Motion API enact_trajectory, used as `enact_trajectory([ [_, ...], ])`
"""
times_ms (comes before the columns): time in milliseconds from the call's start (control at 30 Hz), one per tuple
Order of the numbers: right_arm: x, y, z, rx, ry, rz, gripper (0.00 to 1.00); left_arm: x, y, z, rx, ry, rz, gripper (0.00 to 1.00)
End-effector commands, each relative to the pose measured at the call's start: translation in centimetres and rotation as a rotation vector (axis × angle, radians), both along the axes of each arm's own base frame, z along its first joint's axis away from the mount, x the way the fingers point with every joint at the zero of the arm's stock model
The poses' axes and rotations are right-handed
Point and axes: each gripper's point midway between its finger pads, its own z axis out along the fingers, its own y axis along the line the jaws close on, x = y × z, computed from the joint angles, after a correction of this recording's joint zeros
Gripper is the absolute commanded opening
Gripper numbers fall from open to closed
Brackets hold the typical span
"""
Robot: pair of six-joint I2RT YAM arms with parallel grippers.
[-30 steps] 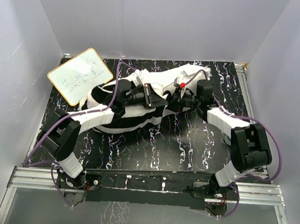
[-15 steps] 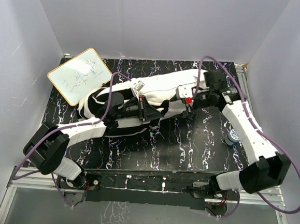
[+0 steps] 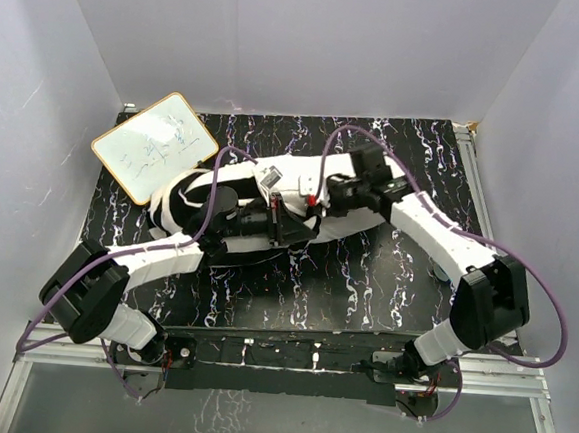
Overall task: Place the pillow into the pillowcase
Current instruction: Stuff the pillow into the pillowcase.
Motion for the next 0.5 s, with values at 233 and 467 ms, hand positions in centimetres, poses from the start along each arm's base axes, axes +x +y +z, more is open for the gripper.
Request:
enact_trajectory([
  [233,-4.4,7.8,-2.4,0.393,0.421,-0.036,0.08,-5.7,-2.3,3.0,-0.191,-0.237,-0.248,0.0],
  [467,-4.1,5.0,-5.1,0.344,0.436,-0.061,0.08,-4.8,0.1,-0.1,-0.021,-0.193,-0.075,0.37],
])
